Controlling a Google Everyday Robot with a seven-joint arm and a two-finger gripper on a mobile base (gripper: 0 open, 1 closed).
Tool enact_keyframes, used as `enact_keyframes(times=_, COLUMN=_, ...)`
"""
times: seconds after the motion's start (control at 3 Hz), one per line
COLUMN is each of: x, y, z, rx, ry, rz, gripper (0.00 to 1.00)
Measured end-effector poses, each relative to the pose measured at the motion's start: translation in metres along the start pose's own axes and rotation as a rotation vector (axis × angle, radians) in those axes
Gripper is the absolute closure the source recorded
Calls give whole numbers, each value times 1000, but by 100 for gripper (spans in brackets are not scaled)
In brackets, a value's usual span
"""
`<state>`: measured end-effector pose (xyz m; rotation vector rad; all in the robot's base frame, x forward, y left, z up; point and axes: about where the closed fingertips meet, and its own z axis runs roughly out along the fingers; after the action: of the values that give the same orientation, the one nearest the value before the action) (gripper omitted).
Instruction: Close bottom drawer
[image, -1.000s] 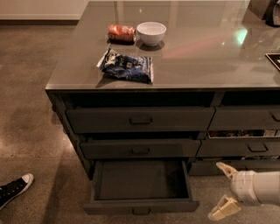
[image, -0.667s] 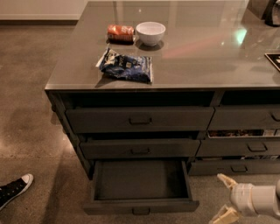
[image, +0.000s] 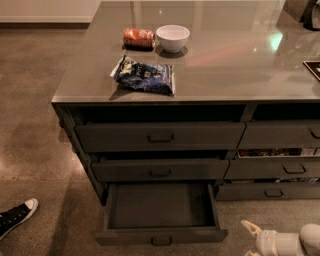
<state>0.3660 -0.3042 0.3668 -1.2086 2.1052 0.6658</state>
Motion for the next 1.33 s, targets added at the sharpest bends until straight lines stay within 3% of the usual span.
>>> enact_keyframes(times=0.33, x=21, y=15, z=32, rx=-44, ry=-28, rz=48, gripper=0)
enact_keyframes(times=1.0, x=24, y=12, z=42, rx=-38, ry=-44, rz=42, gripper=0)
enact_keyframes(times=1.33, x=27, y=7, z=77, rx=-61, ry=-57, rz=32, gripper=19)
